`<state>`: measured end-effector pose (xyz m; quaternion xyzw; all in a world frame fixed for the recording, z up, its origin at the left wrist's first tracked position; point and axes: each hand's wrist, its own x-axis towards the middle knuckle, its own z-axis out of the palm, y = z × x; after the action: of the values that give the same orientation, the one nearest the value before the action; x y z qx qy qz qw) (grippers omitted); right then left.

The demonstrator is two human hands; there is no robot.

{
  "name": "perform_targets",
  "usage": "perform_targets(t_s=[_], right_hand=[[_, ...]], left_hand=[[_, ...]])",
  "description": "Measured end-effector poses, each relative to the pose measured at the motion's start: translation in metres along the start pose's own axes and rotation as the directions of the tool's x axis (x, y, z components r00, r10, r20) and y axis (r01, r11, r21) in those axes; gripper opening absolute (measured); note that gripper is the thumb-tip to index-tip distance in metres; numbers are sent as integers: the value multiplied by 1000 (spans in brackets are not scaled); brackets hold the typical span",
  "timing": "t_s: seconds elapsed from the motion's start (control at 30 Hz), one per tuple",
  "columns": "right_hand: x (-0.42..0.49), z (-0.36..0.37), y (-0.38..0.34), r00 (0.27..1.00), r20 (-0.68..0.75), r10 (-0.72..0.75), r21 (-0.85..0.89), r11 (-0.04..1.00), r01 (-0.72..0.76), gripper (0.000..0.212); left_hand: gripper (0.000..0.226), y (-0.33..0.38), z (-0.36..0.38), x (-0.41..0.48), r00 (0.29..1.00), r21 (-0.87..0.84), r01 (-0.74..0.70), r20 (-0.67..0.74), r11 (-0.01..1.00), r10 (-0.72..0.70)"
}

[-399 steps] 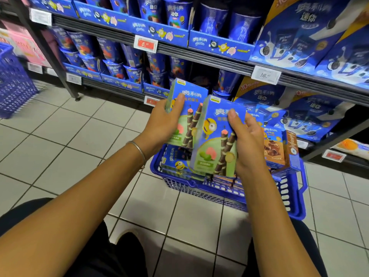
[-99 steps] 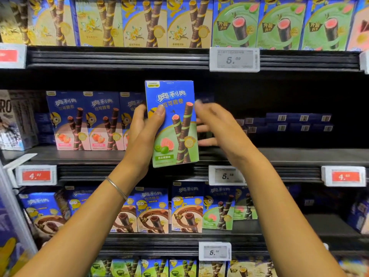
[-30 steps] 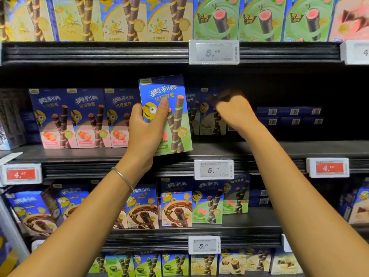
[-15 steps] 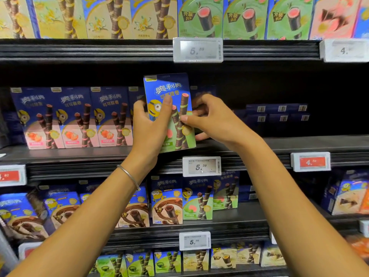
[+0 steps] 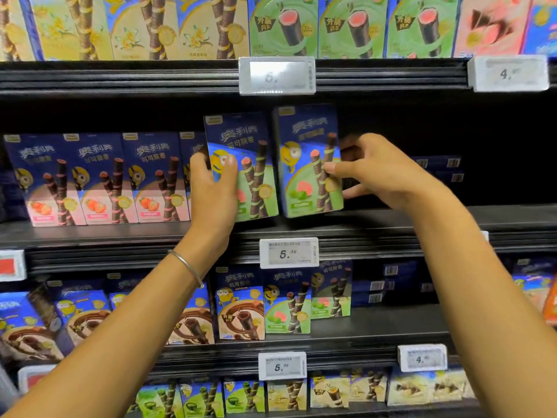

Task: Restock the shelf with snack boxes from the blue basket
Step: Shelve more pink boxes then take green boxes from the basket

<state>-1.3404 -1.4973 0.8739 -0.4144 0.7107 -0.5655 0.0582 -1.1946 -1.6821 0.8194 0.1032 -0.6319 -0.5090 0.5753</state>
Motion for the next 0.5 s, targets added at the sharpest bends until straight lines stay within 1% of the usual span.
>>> perform_targets(t_s=[0.1,0.17,0.2,0.23,0.27,0.3,0.33,0.37,0.47,0.5], right_hand=[[19,-28,16,990,-128,64,2,998,-64,28],[34,-41,28,971,-188,145,-9,989,-149,20],[40,-43,33,965,-185,185,-29,981,-194,13],[44,-42,36,961,-174,217,-45,973,-227,11],[49,-40,39,957,-162,239,-18,969,-246,14],[52,-37,42,952,-170,253,19,967,-254,13],[56,-34,44,948,-197,249,22,968,-249,7],[58,-31,45,950,-212,230,-13,971,-238,1],[71,-29,51,952,-243,184,-156,962,-226,27],[73,-28,53,953,-246,174,-181,958,-222,32]], left_hand=[[9,0,0,-1,999,12,29,-15,999,-29],[10,2,2,-1,999,7,41,-25,999,-41],[10,3,3,-2,998,5,50,-32,999,-49],[10,4,5,-4,997,0,61,-37,998,-61],[10,4,7,-5,997,-8,68,-40,998,-68],[10,5,8,-7,997,-17,68,-43,998,-69],[9,6,10,-8,997,-24,64,-46,998,-65],[9,6,11,-10,997,-30,59,-47,998,-60],[9,7,13,-13,997,-34,44,-59,998,-46],[11,7,13,-14,997,-32,38,-65,999,-40]])
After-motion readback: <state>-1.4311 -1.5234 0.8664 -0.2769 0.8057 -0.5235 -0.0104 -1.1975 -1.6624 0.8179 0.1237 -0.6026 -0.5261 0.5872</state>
